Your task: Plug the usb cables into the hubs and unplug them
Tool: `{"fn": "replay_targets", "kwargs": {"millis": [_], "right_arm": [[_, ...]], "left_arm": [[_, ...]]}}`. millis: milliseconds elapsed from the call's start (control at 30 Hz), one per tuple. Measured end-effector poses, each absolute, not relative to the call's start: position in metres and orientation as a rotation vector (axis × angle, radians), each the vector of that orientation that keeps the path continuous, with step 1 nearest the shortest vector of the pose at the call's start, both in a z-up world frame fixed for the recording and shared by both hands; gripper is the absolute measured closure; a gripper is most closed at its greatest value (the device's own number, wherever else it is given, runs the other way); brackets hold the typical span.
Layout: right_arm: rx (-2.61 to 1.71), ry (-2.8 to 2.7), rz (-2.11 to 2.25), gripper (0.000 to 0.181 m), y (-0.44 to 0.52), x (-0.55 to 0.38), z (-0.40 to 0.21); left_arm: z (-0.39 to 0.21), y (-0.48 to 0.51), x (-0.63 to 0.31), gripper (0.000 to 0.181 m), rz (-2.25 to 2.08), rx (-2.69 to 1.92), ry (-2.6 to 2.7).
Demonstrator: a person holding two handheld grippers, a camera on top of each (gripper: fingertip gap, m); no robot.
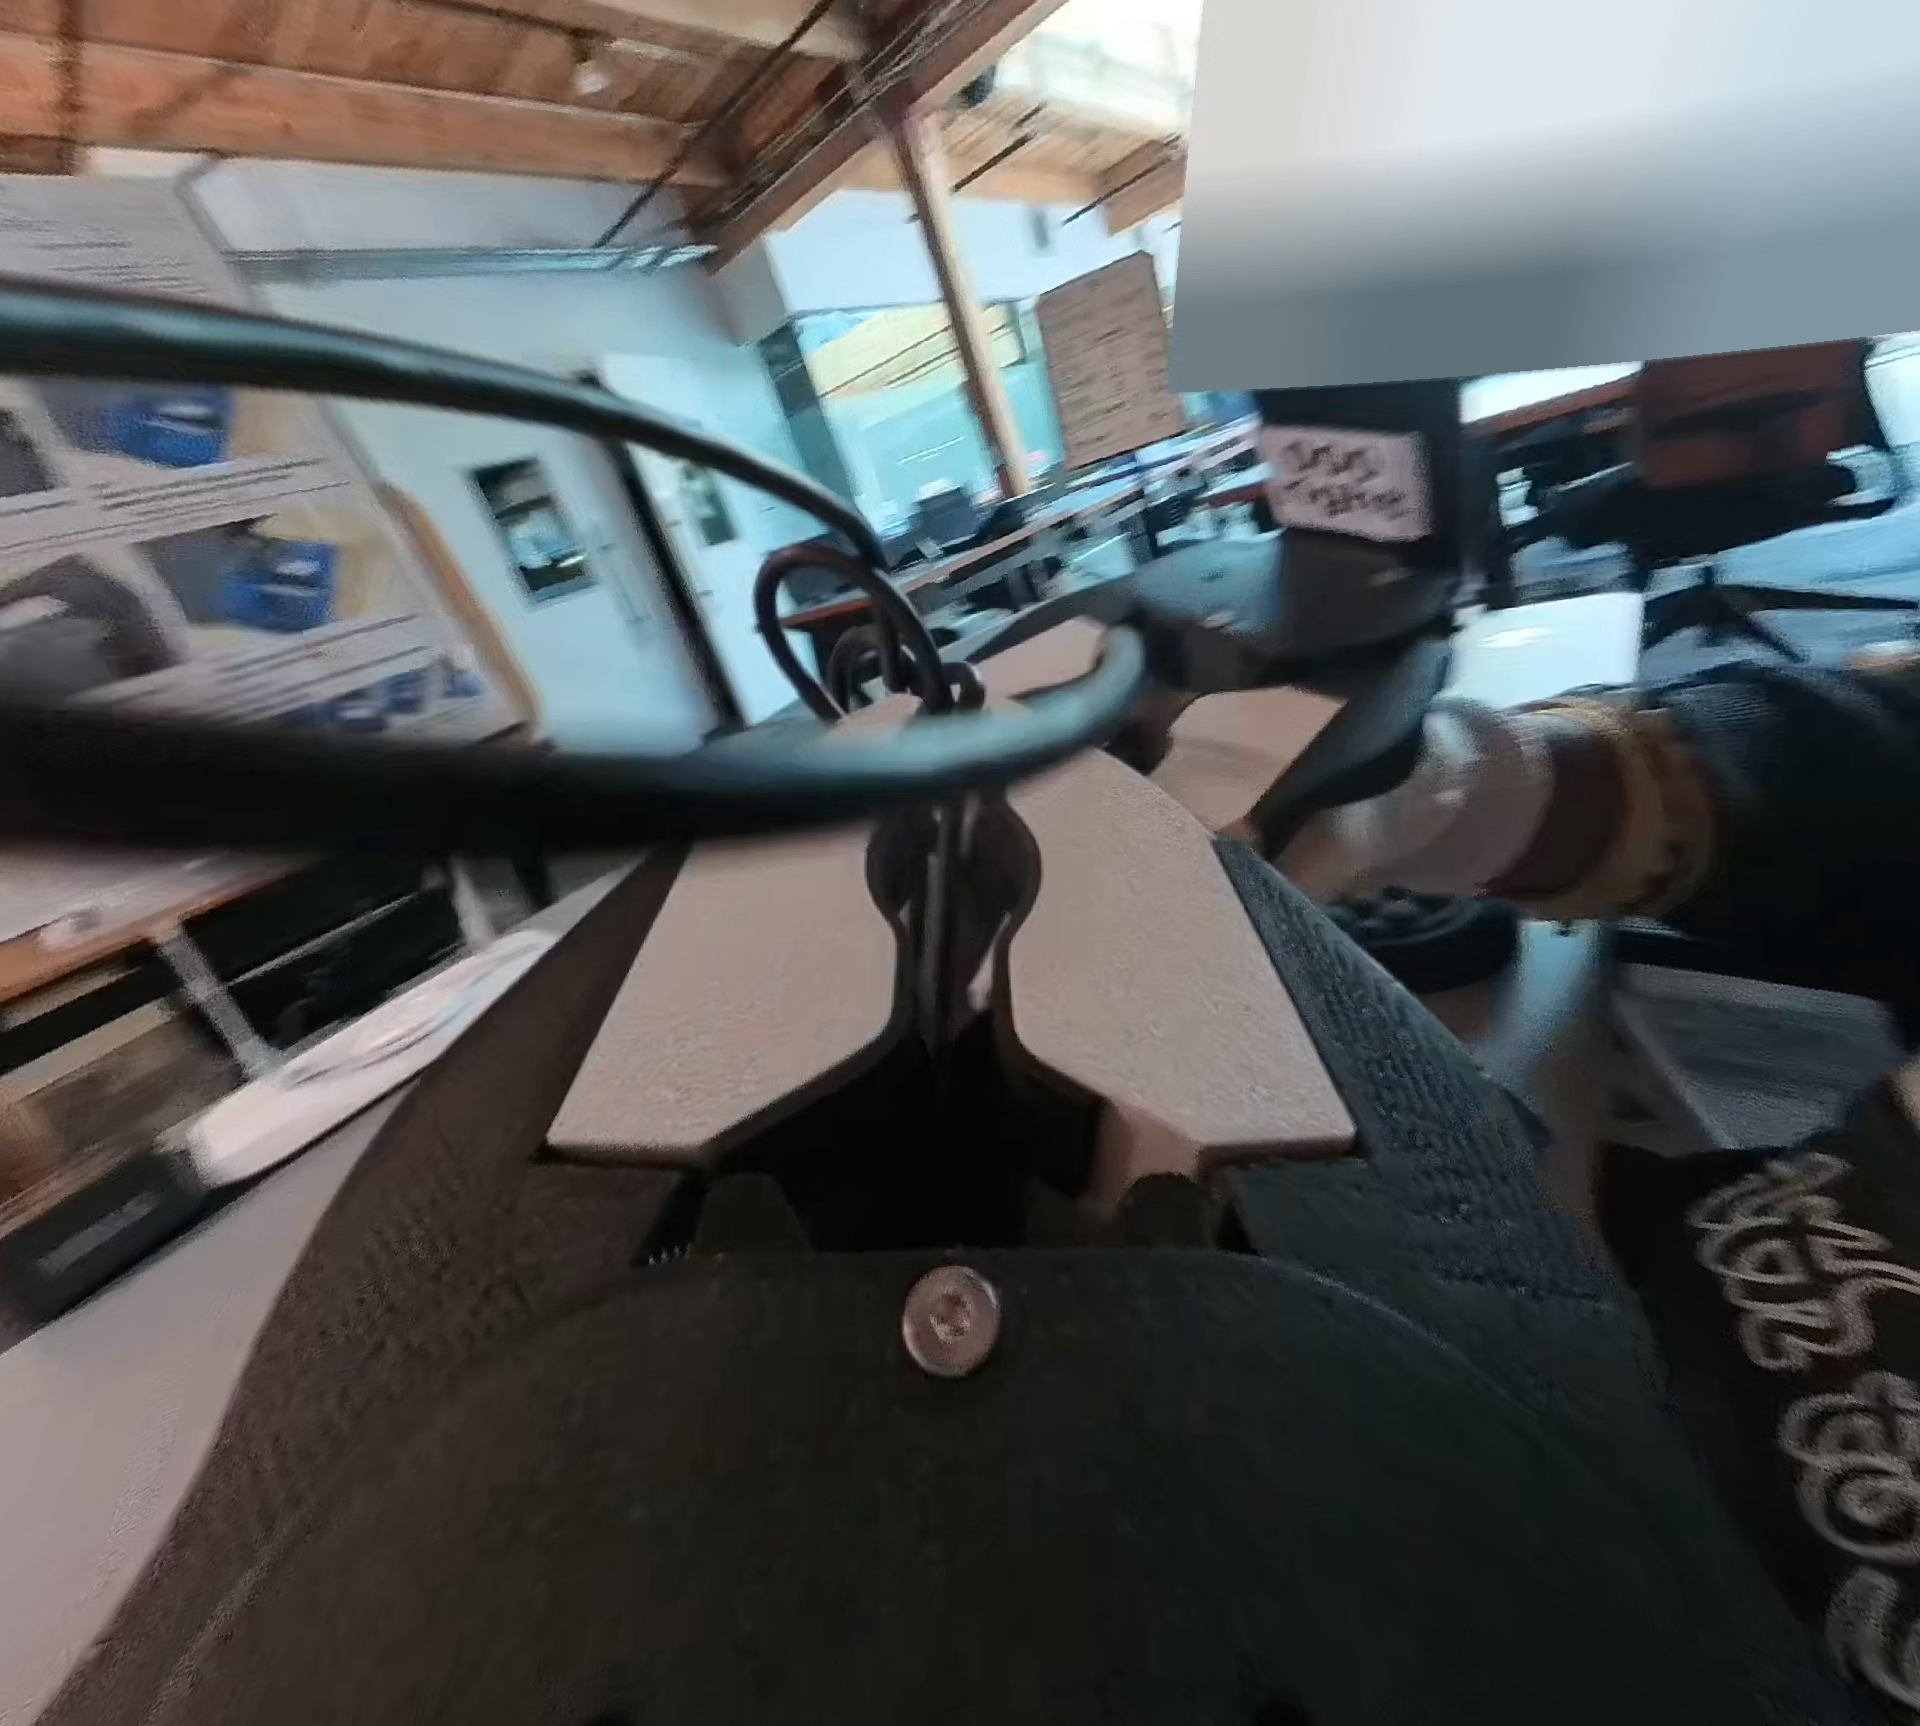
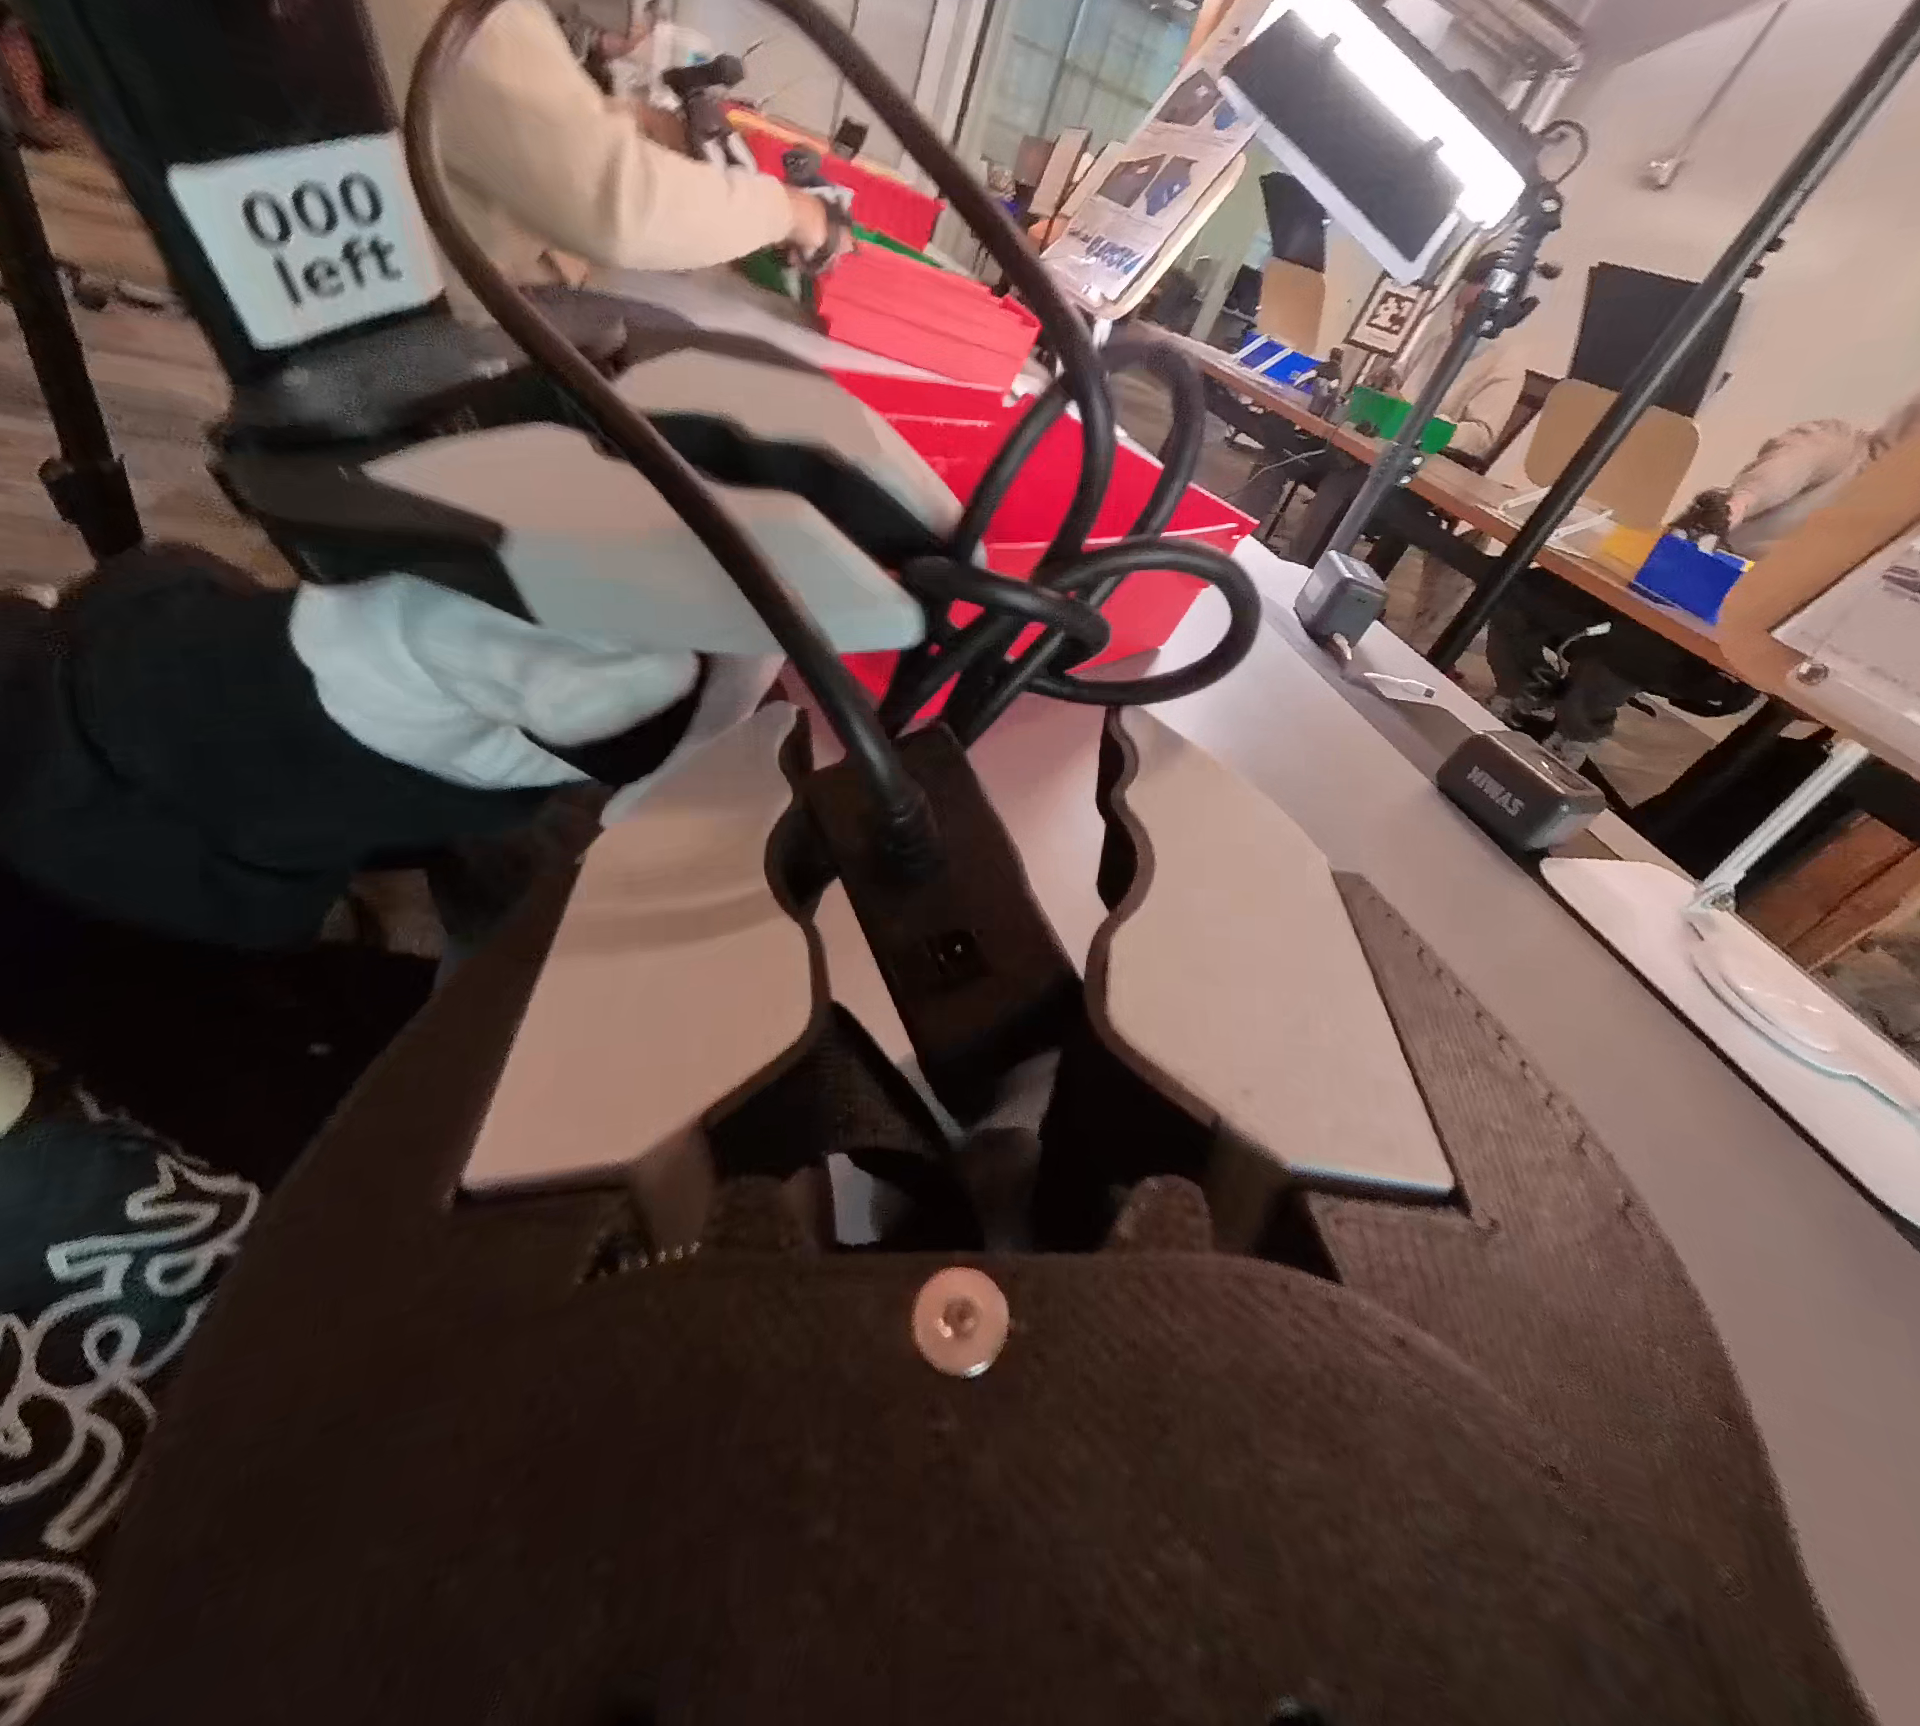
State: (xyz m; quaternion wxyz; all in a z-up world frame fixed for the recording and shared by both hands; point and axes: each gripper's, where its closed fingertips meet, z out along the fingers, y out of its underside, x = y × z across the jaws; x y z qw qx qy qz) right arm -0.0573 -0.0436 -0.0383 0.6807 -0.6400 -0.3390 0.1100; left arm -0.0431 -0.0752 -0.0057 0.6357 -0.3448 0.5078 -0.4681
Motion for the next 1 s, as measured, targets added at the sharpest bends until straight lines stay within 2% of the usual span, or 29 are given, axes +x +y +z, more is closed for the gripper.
{"fn": "replay_targets", "kwargs": {"millis": [200, 400, 733, 1000], "right_arm": [[-1.297, -0.784, 0.219, 0.151, -0.052, -0.055, -0.029], [-1.174, -0.772, 0.074, 0.153, -0.06, -0.046, -0.009], [-1.049, -0.561, -0.056, 0.155, -0.08, 0.031, 0.062], [-0.873, -0.38, -0.117, 0.155, -0.146, 0.104, 0.135]], "left_arm": [[-0.002, -0.084, -0.04, 0.17, -1.112, -0.772, 1.18], [0.002, -0.077, -0.046, 0.15, -1.038, -0.763, 1.144], [-0.033, -0.055, -0.045, 0.154, -0.953, -0.849, 1.243], [-0.054, -0.053, -0.037, 0.154, -0.971, -0.85, 1.267]]}}
